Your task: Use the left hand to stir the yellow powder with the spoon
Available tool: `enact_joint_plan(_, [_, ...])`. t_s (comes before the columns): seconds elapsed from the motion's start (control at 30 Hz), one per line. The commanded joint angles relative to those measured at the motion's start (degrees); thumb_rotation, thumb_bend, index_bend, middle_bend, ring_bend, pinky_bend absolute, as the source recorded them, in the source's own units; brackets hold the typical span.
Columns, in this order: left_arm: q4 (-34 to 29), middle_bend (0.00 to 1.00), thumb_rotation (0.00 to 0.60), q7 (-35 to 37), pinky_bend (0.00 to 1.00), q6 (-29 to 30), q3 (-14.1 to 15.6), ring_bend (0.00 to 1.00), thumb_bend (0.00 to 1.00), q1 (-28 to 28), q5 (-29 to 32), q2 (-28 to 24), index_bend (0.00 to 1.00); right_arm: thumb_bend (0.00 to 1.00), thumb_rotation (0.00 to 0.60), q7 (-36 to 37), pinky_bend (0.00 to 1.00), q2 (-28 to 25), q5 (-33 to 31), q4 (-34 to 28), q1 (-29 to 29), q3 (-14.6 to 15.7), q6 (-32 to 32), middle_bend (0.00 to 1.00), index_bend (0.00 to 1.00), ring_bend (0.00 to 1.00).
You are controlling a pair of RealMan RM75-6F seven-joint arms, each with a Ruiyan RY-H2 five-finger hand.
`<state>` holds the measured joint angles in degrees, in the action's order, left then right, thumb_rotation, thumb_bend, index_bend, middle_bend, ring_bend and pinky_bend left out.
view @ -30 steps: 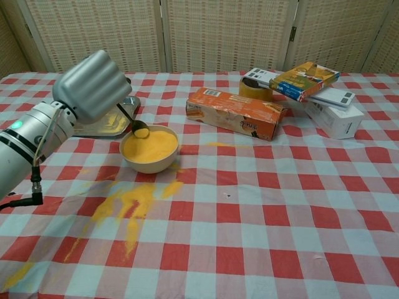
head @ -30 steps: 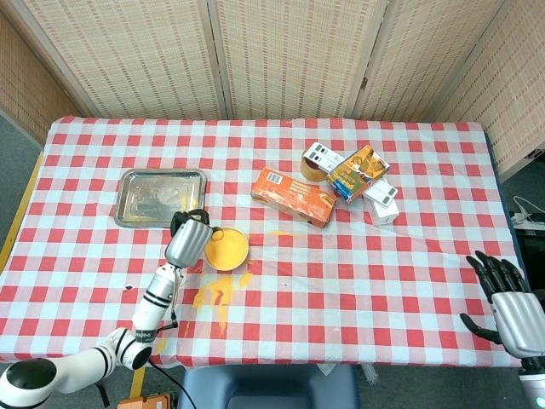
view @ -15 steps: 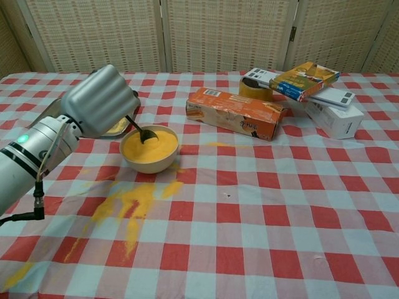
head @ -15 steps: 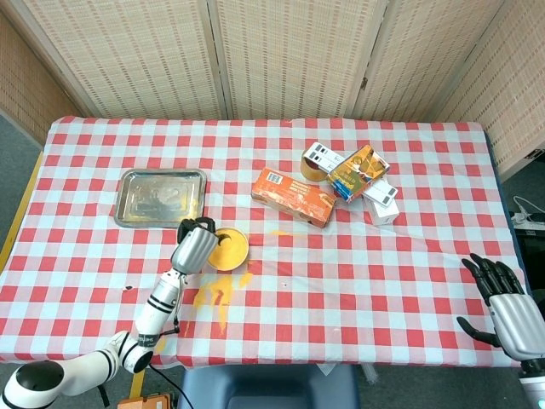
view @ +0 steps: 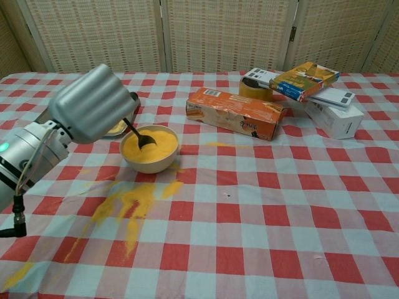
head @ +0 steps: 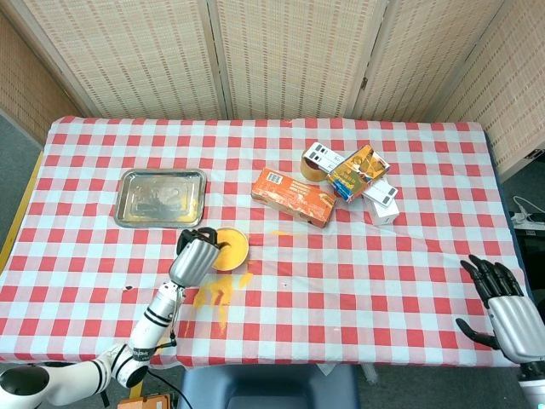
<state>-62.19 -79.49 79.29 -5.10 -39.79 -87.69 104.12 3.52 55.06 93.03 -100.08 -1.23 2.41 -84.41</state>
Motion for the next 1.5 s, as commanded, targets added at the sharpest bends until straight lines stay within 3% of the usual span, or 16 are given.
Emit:
enact_joint_plan(0.03, [-1.42,1.00,0.600,-0.58,1.00,0.63,0.02,1.00,0.49,0.52,-0.59,-0.77,0.91,0.15,0.600,0.01,0.00,-0.04,0.31,-0.05,0.11,0.15,-0.20,0.00,0.00,0.00])
enact_joint_plan(0.27, [-3.69,1.00,0.600,-1.04,1.00,1.18,-2.02,1.00,0.49,0.35,-0.57,-1.41,0.91,0.15,0.600,0.15,0.00,-0.12,0.47,0.01,0.22,0.20,-0.46,0.00,0.00,0.00])
enact_joint_plan(0.67, [-4.04,1.00,0.600,-2.90,1.00,-0.25,-0.84,1.00,0.49,1.42,-0.59,-0.45,0.91,0.15,0.600,0.70,0.00,-0.39,1.28,0.06,0.48,0.41,-1.21,0.00,0.00,0.00])
enact_joint_plan(0.87, [-0.54,1.00,0.600,-2.61,1.00,-1.89,-0.45,1.00,0.49,1.39,-0.42,1.35,0.91,0.15,0.600,0.86,0.00,-0.47,1.37,0.12,0.53,0.47,-1.29,0.00,0.00,0.00])
enact_joint_plan(1.5, [13.80,1.00,0.600,1.18,1.00,-5.62,-3.86,1.00,0.49,-1.71,2.26,5.34,0.91,0.15,0.600,0.08,0.00,-0.16,-0.78,0.08,0.25,-0.44,-0.56,0.00,0.00,0.00])
